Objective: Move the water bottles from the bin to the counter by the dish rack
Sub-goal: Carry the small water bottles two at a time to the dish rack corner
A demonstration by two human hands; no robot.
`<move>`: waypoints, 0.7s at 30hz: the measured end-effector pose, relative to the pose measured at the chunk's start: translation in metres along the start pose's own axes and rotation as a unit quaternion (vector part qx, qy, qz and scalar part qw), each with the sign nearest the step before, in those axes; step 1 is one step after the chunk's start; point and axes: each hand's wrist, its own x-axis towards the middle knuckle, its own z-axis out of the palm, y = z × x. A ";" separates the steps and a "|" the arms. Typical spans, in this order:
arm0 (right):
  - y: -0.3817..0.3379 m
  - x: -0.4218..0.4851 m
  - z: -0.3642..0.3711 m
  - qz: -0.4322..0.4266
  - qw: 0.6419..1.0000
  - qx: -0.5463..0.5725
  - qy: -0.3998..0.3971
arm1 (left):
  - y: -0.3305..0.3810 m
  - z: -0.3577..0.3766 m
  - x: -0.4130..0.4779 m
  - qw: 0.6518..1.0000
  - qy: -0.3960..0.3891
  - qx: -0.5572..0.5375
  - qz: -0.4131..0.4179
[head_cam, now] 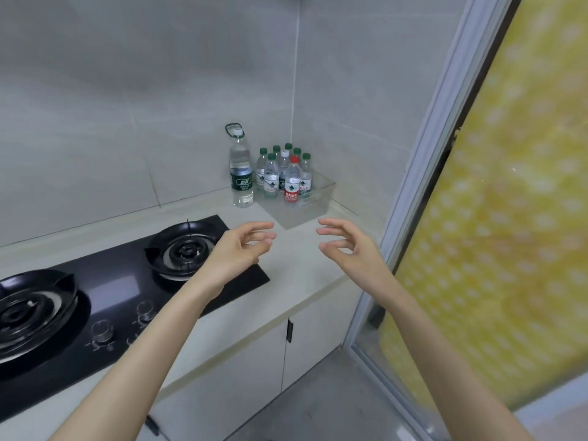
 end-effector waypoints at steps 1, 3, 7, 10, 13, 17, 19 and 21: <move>0.003 0.011 -0.001 -0.001 1.000 -0.003 0.000 | -0.003 0.001 0.012 1.000 0.000 0.000 -0.002; 0.013 0.043 -0.002 -0.002 1.000 -0.012 0.002 | -0.010 0.002 0.045 1.000 0.001 -0.001 -0.006; 0.034 0.110 -0.004 -0.006 0.999 -0.032 0.003 | -0.021 0.000 0.119 1.000 0.001 -0.004 -0.005; 0.047 0.162 -0.005 -0.006 0.999 -0.050 0.000 | -0.024 -0.004 0.173 1.000 0.002 -0.009 -0.003; 0.058 0.207 -0.005 -0.003 0.998 -0.062 -0.001 | -0.028 -0.009 0.215 1.000 0.003 -0.015 -0.007; 0.076 0.266 -0.001 -0.004 0.998 -0.069 -0.004 | -0.033 -0.013 0.264 1.000 0.008 -0.020 -0.019; 0.086 0.297 0.002 0.003 0.998 -0.066 -0.002 | -0.036 -0.014 0.286 0.999 0.016 -0.019 -0.022; 0.095 0.328 0.006 0.004 0.998 -0.063 0.000 | -0.039 -0.016 0.308 0.999 0.032 -0.021 -0.021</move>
